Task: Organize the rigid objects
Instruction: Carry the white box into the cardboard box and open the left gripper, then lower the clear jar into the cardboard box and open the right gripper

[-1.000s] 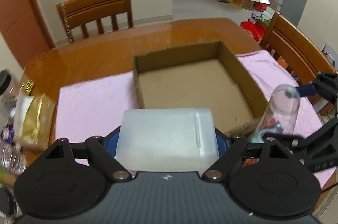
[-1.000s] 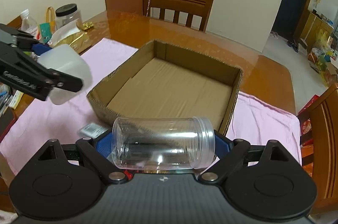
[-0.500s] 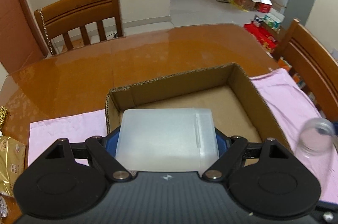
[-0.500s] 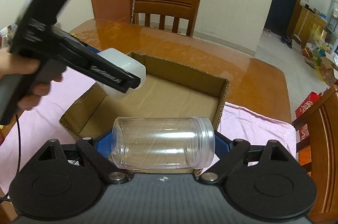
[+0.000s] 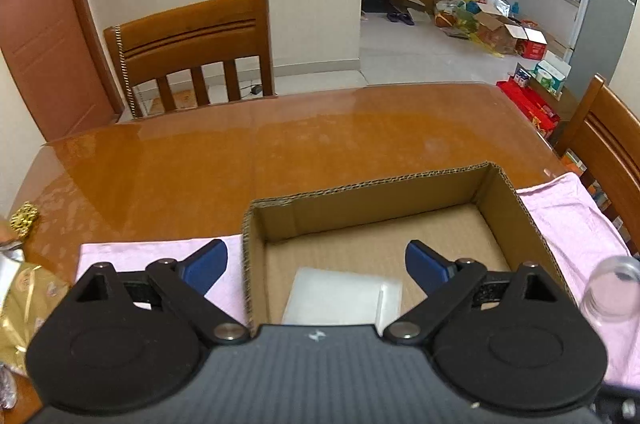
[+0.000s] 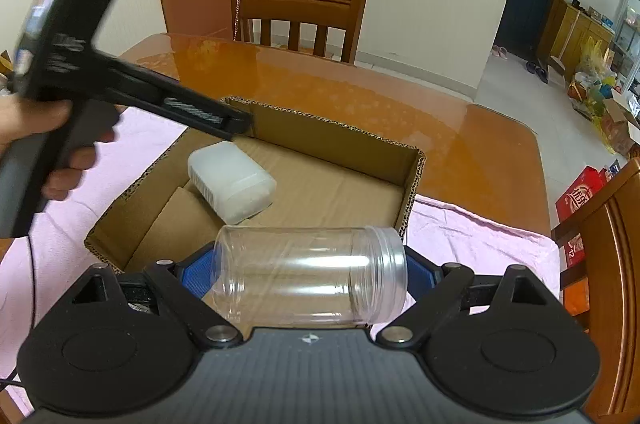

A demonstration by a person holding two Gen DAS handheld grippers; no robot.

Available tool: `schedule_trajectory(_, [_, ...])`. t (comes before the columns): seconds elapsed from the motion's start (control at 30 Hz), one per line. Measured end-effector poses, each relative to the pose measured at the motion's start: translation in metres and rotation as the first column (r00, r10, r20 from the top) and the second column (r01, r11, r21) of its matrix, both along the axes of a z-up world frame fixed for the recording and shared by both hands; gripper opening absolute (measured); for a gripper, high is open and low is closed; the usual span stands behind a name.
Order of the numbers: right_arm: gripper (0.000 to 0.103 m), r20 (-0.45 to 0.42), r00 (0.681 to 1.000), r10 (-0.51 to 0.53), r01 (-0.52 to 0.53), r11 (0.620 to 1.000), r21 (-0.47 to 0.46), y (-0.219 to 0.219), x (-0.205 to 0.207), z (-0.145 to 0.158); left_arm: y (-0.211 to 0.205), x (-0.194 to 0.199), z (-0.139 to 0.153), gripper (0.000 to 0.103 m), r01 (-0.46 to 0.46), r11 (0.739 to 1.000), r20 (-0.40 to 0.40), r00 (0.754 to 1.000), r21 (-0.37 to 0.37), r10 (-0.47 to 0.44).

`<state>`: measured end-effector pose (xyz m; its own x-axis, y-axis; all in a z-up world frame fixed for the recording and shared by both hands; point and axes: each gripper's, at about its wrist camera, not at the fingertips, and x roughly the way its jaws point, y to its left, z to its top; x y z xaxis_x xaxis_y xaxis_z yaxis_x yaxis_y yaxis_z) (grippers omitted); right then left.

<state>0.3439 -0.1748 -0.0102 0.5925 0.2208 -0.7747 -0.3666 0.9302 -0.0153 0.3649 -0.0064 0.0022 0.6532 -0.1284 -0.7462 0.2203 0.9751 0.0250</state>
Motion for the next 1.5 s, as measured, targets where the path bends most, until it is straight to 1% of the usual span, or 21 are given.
schedule_trajectory(0.07, [0.094,-0.001,1.0,0.004,-0.004,1.0,-0.003,0.002,0.005,-0.001,0.006,-0.008,0.004,0.099,-0.007,1.0,0.003,1.0,-0.004,0.007])
schedule_trajectory(0.2, [0.094,-0.011,1.0,0.008,-0.008,1.0,-0.006,0.004,0.017,-0.005,0.023,-0.032,0.01,0.099,-0.032,0.999,0.006,0.999,-0.013,0.032])
schedule_trajectory(0.27, [0.094,-0.017,1.0,0.011,-0.012,1.0,-0.01,0.006,0.023,-0.008,0.034,-0.047,0.013,0.099,-0.055,0.998,0.006,0.998,-0.035,0.055])
schedule_trajectory(0.33, [0.094,-0.024,1.0,0.014,-0.014,1.0,-0.012,0.007,0.031,-0.009,0.044,-0.063,0.015,0.099,-0.083,0.995,0.023,0.996,-0.054,0.085])
schedule_trajectory(0.47, [0.094,-0.03,0.999,0.03,-0.031,0.999,-0.023,0.014,0.05,-0.011,0.059,-0.09,0.015,0.1,-0.151,0.987,0.035,0.988,-0.048,0.153])
schedule_trajectory(0.53, [0.094,-0.024,0.999,0.036,-0.037,0.999,-0.036,0.019,0.062,-0.012,0.066,-0.102,0.014,0.1,-0.189,0.98,0.032,0.981,-0.063,0.191])
schedule_trajectory(0.63, [0.094,-0.027,0.999,0.044,-0.045,0.998,-0.043,0.025,0.079,-0.013,0.073,-0.116,0.011,0.1,-0.218,0.973,0.019,0.975,-0.081,0.22])
schedule_trajectory(0.67, [0.097,-0.027,0.998,0.052,-0.053,0.998,-0.043,0.028,0.083,-0.013,0.074,-0.119,0.009,0.1,-0.225,0.971,0.018,0.974,-0.08,0.228])
schedule_trajectory(0.7, [0.103,-0.018,0.998,0.054,-0.055,0.997,-0.044,0.03,0.086,-0.012,0.075,-0.122,0.008,0.1,-0.232,0.97,0.017,0.972,-0.075,0.234])
schedule_trajectory(0.8, [0.103,0.01,0.998,0.057,-0.057,0.997,-0.042,0.034,0.086,-0.008,0.075,-0.129,0.004,0.1,-0.242,0.968,0.013,0.97,-0.061,0.243])
schedule_trajectory(1.03, [0.103,0.023,0.997,0.071,-0.07,0.997,-0.036,0.035,0.061,-0.002,0.071,-0.143,-0.003,0.1,-0.234,0.971,-0.002,0.972,-0.04,0.234])
schedule_trajectory(1.27, [0.103,0.056,0.997,0.045,-0.043,0.998,-0.04,0.026,0.016,0.0,0.055,-0.156,-0.012,0.1,-0.169,0.985,-0.008,0.986,-0.019,0.169])
schedule_trajectory(1.4, [0.103,0.072,0.997,-0.016,0.019,0.998,-0.053,0.017,-0.019,-0.009,0.042,-0.167,-0.021,0.1,-0.117,0.993,-0.023,0.993,-0.016,0.117])
schedule_trajectory(1.5, [0.103,0.058,0.997,-0.057,0.06,0.997,-0.051,0.01,-0.049,-0.023,0.032,-0.174,-0.029,0.101,-0.078,0.997,-0.04,0.996,-0.007,0.078])
